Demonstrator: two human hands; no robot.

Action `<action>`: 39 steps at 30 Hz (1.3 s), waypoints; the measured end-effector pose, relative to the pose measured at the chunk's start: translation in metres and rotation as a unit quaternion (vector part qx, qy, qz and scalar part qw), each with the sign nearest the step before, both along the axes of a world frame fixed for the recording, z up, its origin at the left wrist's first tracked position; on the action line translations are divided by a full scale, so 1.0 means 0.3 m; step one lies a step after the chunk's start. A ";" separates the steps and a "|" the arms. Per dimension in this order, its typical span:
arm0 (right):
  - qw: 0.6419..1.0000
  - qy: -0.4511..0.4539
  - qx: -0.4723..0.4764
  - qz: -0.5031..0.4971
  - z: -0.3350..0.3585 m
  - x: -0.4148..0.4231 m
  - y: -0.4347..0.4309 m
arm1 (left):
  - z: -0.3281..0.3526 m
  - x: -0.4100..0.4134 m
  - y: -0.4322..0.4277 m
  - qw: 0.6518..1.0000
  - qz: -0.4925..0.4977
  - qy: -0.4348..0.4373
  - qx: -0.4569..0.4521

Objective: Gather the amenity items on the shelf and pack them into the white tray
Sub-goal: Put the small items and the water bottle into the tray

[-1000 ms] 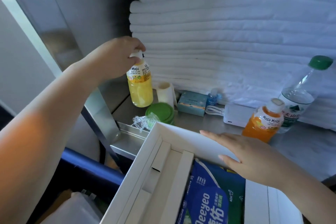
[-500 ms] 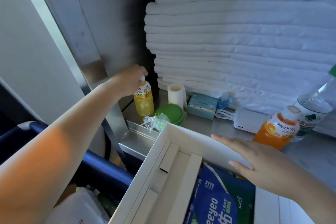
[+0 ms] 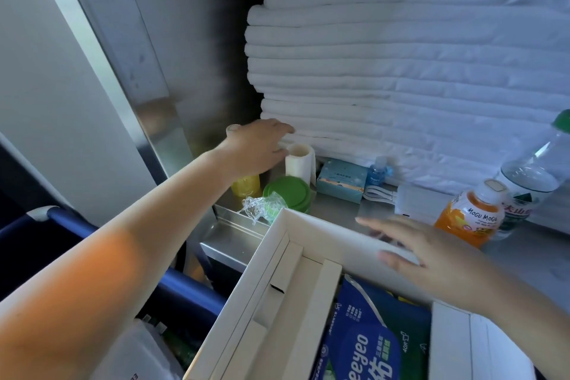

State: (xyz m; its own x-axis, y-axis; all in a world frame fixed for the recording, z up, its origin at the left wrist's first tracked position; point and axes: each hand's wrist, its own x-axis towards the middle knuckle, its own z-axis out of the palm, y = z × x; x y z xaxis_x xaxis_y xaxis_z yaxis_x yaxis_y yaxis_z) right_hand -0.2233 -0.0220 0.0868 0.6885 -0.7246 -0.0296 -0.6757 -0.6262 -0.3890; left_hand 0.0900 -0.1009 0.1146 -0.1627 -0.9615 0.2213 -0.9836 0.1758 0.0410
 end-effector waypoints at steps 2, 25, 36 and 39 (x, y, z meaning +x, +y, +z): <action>0.999 -0.029 -0.042 -0.011 0.017 0.048 -0.030 | -0.020 -0.054 -0.030 0.998 -0.030 -0.017 0.048; 0.984 0.160 -0.026 -0.071 -0.135 0.266 -0.351 | -0.017 -0.007 -0.130 0.984 0.038 -0.123 0.121; 0.948 0.070 -0.203 -0.235 -0.079 0.234 -0.394 | -0.028 -0.072 -0.126 0.987 0.021 -0.147 0.061; 0.941 0.112 -0.188 -0.260 -0.078 0.216 -0.398 | -0.047 -0.114 -0.119 0.994 -0.019 -0.096 0.042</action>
State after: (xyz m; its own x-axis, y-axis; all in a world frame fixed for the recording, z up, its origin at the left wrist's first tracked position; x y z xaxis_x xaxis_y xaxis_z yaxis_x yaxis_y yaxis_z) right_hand -0.1586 -0.1415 0.0634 0.2458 -0.9497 0.1939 -0.9670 -0.2540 -0.0183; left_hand 0.0560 -0.1367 0.1005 -0.2301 -0.9678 0.1020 -0.9675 0.2162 -0.1312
